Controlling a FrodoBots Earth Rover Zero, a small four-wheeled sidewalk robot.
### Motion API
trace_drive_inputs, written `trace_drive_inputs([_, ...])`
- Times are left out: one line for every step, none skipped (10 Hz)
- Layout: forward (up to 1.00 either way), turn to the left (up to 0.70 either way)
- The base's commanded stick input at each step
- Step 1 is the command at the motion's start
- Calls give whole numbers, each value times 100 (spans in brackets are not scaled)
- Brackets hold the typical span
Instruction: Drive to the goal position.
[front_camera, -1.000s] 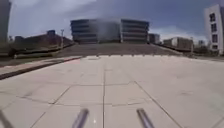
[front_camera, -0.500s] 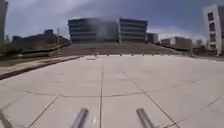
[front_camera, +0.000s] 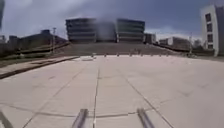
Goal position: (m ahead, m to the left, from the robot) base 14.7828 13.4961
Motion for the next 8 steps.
trace_drive_inputs([100,0])
trace_drive_inputs([100,0])
trace_drive_inputs([100,0])
trace_drive_inputs([100,0])
trace_drive_inputs([100,0])
trace_drive_inputs([100,0])
trace_drive_inputs([100,-2])
trace_drive_inputs([100,-4])
